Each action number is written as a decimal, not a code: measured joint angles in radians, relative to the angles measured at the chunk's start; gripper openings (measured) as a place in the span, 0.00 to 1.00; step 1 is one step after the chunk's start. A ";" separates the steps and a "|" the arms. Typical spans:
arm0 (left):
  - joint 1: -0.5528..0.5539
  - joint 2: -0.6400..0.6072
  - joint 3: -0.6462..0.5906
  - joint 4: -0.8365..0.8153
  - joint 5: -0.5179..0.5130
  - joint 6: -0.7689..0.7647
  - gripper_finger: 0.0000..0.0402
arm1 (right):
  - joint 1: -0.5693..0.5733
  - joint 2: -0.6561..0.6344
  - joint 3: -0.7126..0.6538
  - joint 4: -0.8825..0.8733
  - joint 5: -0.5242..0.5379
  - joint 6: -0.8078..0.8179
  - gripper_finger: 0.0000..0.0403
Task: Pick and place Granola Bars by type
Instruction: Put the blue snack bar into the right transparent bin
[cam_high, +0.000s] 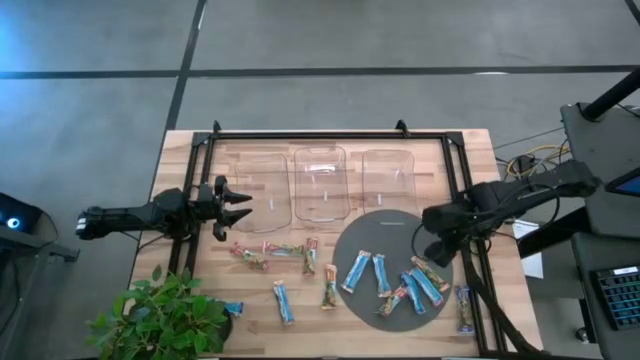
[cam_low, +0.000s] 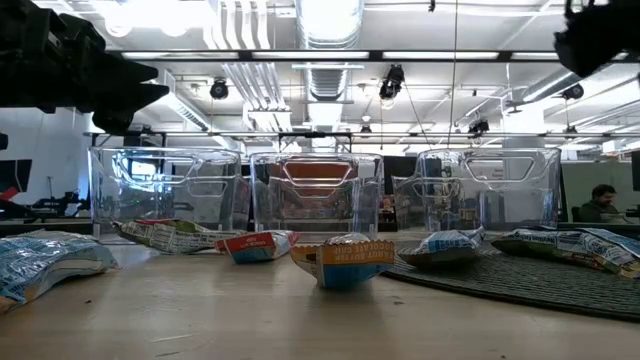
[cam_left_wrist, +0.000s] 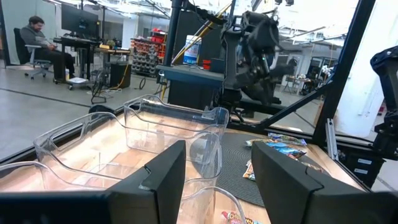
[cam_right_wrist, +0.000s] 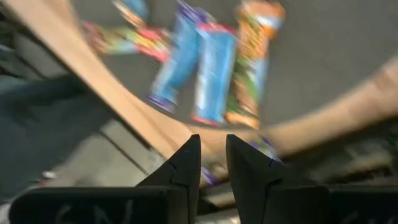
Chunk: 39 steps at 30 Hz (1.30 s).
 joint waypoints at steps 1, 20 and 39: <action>0.000 0.000 0.000 0.000 0.000 0.000 0.42 | 0.014 0.013 -0.001 -0.019 0.000 0.002 0.17; 0.000 0.000 0.000 0.000 0.000 0.000 0.42 | 0.411 0.277 -0.024 -0.121 0.026 0.838 0.17; 0.000 0.000 0.000 -0.001 0.000 0.000 0.42 | 0.616 0.601 0.191 -0.306 -0.016 0.949 0.17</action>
